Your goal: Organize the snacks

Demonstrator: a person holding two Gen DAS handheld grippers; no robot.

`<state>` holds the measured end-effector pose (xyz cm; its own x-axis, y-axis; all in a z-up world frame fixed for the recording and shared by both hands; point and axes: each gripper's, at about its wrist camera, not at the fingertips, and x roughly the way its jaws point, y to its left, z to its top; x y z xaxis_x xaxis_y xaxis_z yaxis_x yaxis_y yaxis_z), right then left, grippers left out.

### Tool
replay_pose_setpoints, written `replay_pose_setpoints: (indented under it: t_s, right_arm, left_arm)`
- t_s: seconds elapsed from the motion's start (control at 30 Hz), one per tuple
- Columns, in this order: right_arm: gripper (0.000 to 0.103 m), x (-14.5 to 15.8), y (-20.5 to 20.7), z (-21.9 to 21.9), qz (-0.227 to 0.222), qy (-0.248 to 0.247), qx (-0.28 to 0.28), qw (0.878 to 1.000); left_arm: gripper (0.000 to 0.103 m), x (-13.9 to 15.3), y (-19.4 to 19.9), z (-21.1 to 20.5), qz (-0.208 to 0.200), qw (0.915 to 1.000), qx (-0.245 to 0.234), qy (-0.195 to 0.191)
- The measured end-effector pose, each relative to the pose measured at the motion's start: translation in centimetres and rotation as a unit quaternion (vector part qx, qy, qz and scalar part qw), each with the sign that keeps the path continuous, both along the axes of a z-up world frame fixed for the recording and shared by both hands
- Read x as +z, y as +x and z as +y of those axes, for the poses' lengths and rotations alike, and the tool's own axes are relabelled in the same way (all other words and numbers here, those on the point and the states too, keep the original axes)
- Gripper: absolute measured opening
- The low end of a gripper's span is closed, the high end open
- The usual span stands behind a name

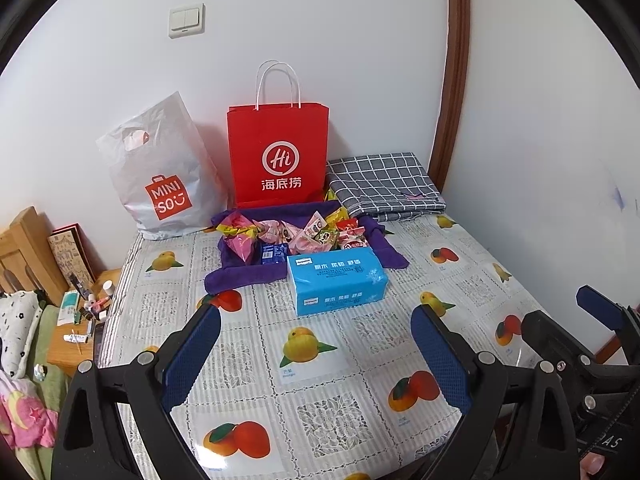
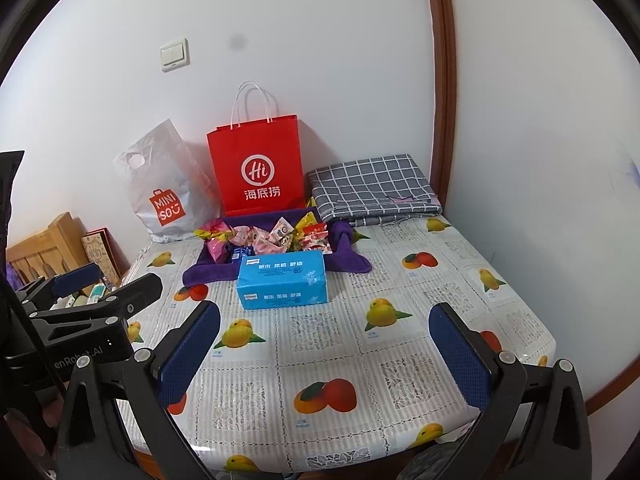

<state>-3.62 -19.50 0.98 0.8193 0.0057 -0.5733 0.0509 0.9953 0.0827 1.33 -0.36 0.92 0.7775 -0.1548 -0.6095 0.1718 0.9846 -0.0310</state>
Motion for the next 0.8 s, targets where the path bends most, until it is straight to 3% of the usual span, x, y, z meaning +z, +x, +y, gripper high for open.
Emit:
replay_pose_setpoints:
  t_s: [0.8]
  right_arm:
    - [0.103,0.13,-0.62,-0.46,-0.007,0.007,-0.004,1.0]
  left_arm:
    - [0.096,0.46,-0.29,-0.28,-0.005,1.0,-0.003,0.001]
